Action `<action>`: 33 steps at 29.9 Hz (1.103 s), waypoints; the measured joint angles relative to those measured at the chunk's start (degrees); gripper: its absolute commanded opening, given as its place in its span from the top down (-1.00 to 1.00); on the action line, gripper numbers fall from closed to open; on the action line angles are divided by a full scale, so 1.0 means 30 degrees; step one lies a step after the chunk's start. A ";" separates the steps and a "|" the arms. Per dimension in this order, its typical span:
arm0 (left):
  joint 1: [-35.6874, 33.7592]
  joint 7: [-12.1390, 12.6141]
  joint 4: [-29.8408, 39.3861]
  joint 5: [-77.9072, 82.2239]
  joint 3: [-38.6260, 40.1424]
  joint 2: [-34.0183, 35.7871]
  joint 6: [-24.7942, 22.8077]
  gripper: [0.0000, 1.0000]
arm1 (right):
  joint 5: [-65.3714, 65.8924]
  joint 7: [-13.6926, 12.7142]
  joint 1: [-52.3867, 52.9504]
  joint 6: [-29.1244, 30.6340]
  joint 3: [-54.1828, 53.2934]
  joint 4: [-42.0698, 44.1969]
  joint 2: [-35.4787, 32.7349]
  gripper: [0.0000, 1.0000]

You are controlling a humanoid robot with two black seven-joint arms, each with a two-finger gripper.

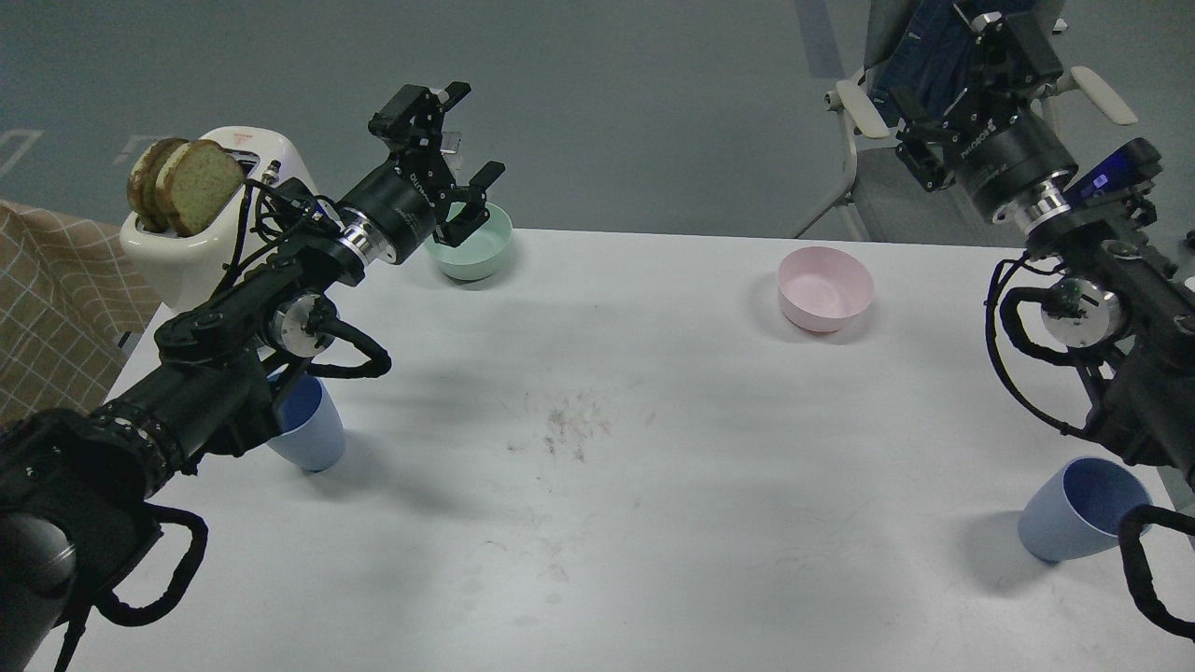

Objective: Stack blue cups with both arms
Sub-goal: 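Move the left gripper down toward the blue cup nearest it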

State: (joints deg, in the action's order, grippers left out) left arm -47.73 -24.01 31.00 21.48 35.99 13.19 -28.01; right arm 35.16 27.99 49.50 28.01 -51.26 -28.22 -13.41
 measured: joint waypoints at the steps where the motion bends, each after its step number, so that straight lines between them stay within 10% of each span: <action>1: 0.0046 -0.0005 -0.0002 0.0000 0.0000 -0.0111 0.0000 -0.96 | 0.0000 0.0000 -0.0073 0.0000 -0.0031 0.0002 0.0067 -1.00; 33: -0.1114 -0.0190 -0.0049 0.0293 -0.0131 -0.0551 0.0003 -0.96 | -0.0515 0.0004 -0.0740 -0.0001 -0.0691 0.0011 0.0487 -1.00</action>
State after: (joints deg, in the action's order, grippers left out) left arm -51.08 -24.57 30.85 22.36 35.59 11.54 -28.00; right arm 33.62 28.00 47.29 28.00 -53.33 -28.19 -11.95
